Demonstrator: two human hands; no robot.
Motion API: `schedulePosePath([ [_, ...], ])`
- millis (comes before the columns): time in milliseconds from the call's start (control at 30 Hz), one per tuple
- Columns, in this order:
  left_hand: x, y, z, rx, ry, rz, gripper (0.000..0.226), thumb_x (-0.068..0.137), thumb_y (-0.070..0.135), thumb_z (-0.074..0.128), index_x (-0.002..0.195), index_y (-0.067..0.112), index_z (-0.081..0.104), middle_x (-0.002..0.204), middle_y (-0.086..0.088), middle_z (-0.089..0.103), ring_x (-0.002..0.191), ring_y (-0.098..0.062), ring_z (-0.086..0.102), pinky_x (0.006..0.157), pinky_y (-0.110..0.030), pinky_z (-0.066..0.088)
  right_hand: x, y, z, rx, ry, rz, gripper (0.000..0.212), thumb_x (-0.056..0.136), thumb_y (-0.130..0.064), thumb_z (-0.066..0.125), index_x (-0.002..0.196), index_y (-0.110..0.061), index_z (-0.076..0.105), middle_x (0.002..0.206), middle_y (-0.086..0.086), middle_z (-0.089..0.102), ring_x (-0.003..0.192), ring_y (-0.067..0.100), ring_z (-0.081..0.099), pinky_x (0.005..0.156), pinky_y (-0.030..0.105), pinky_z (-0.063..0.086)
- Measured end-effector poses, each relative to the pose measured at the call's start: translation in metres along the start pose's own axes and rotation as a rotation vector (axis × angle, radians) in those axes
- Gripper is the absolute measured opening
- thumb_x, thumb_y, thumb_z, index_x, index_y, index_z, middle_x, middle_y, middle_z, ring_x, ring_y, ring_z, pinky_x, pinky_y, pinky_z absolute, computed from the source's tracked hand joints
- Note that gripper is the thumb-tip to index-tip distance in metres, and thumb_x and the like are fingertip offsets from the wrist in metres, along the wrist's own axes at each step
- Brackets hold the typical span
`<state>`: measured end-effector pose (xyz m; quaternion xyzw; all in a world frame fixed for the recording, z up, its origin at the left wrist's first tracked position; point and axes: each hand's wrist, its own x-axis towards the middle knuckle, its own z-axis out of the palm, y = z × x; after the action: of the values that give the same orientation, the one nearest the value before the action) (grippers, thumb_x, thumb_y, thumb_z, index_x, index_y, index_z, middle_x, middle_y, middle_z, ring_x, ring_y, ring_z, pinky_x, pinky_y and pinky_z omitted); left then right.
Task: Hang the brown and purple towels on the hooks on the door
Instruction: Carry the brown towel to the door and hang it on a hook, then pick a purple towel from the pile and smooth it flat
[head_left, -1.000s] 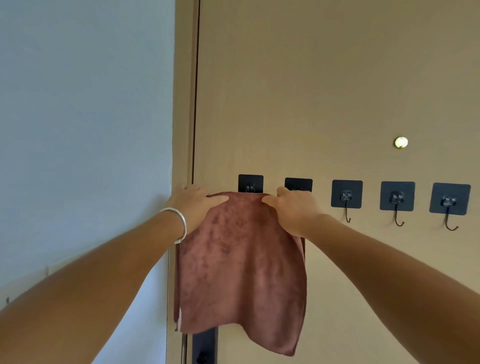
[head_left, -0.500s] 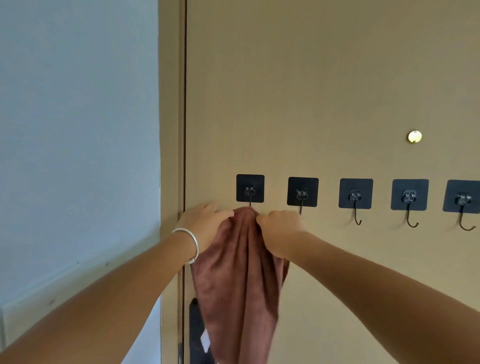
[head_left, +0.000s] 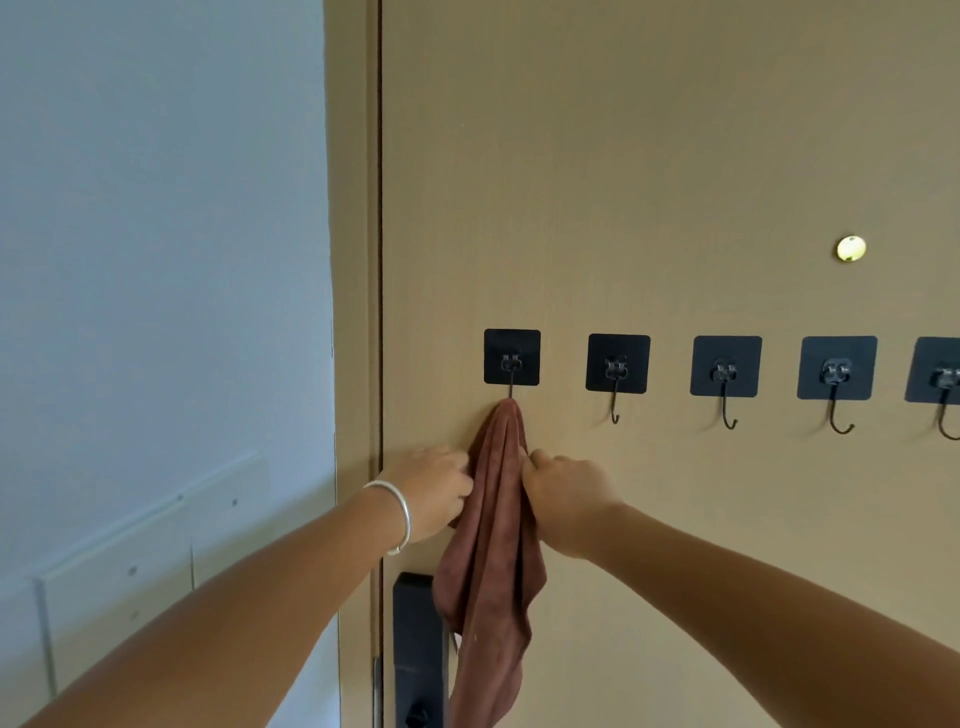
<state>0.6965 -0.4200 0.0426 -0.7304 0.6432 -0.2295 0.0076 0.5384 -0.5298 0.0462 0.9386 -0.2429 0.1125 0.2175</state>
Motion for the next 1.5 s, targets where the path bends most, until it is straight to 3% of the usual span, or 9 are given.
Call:
schedulePosePath([
  [100,-0.008,0.004,0.008,0.012,-0.218,0.016,0.027,0.098,0.015,0.040,0.111,0.009,0.063,0.107,-0.007,0.060,0.100,-0.023,0.053,0.085,-0.032,0.043,-0.010,-0.006,0.012,-0.016,-0.028,-0.012,0.066,0.089,-0.020,0.059,0.145,-0.009,0.025,0.120,0.008,0.051,0.097,0.027,0.058,0.067,0.035,0.040],
  [200,-0.005,-0.003,-0.009,-0.027,-0.234,-0.122,0.024,0.093,0.011,0.046,0.108,0.012,0.066,0.100,-0.007,0.063,0.089,-0.025,0.061,0.078,-0.029,0.048,-0.013,0.003,0.000,-0.039,0.046,0.007,0.037,0.088,-0.021,0.061,0.122,-0.012,0.050,0.107,0.006,0.053,0.084,0.024,0.054,0.063,0.033,0.036],
  [267,0.003,-0.013,-0.035,0.113,-0.011,-0.183,0.032,0.089,0.005,0.045,0.111,0.017,0.065,0.106,-0.003,0.063,0.093,-0.023,0.061,0.082,-0.032,0.050,-0.010,0.018,-0.017,-0.041,0.175,0.019,0.018,0.088,-0.021,0.055,0.105,-0.014,0.056,0.098,0.005,0.053,0.078,0.022,0.046,0.063,0.033,0.035],
  [367,0.021,-0.019,-0.078,0.130,0.448,-0.181,0.036,0.088,0.013,0.047,0.122,0.021,0.058,0.120,0.000,0.057,0.112,-0.022,0.050,0.092,-0.035,0.039,-0.005,0.045,-0.044,-0.052,0.438,0.066,0.018,0.084,-0.017,0.049,0.099,-0.015,0.059,0.097,0.004,0.054,0.087,0.024,0.047,0.070,0.035,0.038],
  [467,0.051,0.002,-0.107,0.187,0.582,-0.156,0.043,0.090,0.035,0.046,0.131,0.023,0.047,0.133,-0.001,0.046,0.127,-0.024,0.036,0.102,-0.039,0.029,-0.010,0.076,-0.062,-0.082,0.588,0.157,0.032,0.082,-0.022,0.052,0.113,-0.016,0.059,0.115,0.006,0.055,0.109,0.028,0.047,0.087,0.039,0.038],
  [567,0.082,0.037,-0.118,0.185,0.567,-0.107,0.057,0.093,0.046,0.041,0.145,0.023,0.032,0.149,-0.005,0.031,0.140,-0.026,0.021,0.114,-0.044,0.016,-0.026,0.110,-0.065,-0.094,0.533,0.298,0.048,0.087,-0.031,0.051,0.133,-0.017,0.044,0.140,0.009,0.042,0.135,0.030,0.029,0.109,0.046,0.026],
  [700,0.120,0.089,-0.125,0.160,0.634,0.010,0.062,0.094,0.049,0.037,0.149,0.021,0.026,0.153,-0.006,0.028,0.144,-0.024,0.017,0.117,-0.045,0.013,-0.064,0.167,-0.063,-0.141,0.492,0.449,0.062,0.093,-0.041,0.046,0.146,-0.018,0.026,0.153,0.009,0.027,0.145,0.029,0.012,0.117,0.050,0.016],
  [1033,0.198,0.256,-0.136,-0.121,0.760,0.328,0.068,0.093,0.053,0.028,0.150,0.017,0.020,0.156,-0.005,0.022,0.145,-0.022,0.012,0.117,-0.047,0.012,-0.217,0.258,-0.068,-0.331,0.383,0.804,0.064,0.091,-0.054,0.044,0.145,-0.024,0.027,0.149,0.004,0.032,0.142,0.025,0.019,0.117,0.051,0.014],
  [1500,0.165,0.487,-0.174,-0.615,0.802,0.898,0.071,0.091,0.056,0.029,0.150,0.018,0.024,0.153,-0.009,0.031,0.144,-0.026,0.020,0.114,-0.052,0.016,-0.440,0.202,-0.123,-0.629,0.071,1.466,0.067,0.091,-0.056,0.043,0.148,-0.026,0.026,0.155,0.007,0.026,0.146,0.026,0.013,0.117,0.055,0.005],
])
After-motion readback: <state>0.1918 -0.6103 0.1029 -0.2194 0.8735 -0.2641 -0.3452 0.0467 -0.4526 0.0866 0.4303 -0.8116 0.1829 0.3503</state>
